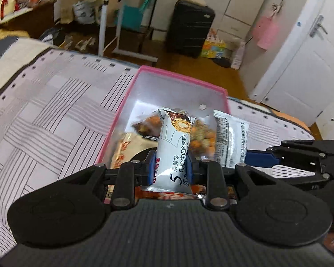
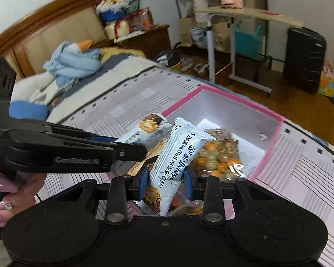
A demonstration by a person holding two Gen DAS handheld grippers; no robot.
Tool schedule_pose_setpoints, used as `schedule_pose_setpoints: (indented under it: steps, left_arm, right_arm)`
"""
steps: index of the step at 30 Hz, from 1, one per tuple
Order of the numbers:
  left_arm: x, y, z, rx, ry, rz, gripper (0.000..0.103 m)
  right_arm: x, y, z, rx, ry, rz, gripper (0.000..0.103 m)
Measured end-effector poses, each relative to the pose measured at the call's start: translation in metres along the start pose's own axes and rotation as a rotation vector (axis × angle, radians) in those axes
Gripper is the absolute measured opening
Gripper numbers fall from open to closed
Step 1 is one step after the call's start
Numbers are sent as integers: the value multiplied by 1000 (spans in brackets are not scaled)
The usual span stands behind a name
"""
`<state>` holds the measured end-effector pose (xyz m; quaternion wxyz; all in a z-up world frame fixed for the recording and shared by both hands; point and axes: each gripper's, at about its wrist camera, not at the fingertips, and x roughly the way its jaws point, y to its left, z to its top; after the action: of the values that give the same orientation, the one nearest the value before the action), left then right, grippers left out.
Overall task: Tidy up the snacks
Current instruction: 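Carry both white bars into the pink box and open both grippers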
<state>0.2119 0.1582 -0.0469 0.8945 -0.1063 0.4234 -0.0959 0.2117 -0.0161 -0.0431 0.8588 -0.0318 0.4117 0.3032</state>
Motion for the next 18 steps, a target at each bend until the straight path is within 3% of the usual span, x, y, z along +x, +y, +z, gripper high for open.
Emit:
schedule_pose_setpoints:
  steps: [3,6,8,18]
  left_arm:
    - [11,11,-2,-12,4,10,26]
    - [18,19,-5,-36,-13,20,32]
    - [22,21,-8,-8,-8,29,40]
    - [17,32,-21,-39,12,-1,41]
  right_arm:
    - [19,7,1,-46,24,-3,41]
    - [27,13,0,-68,-10,-48,60]
    - [26,14,-3,-69,-30,-52,60]
    - [-17,9,-34,45,-151,-84,60]
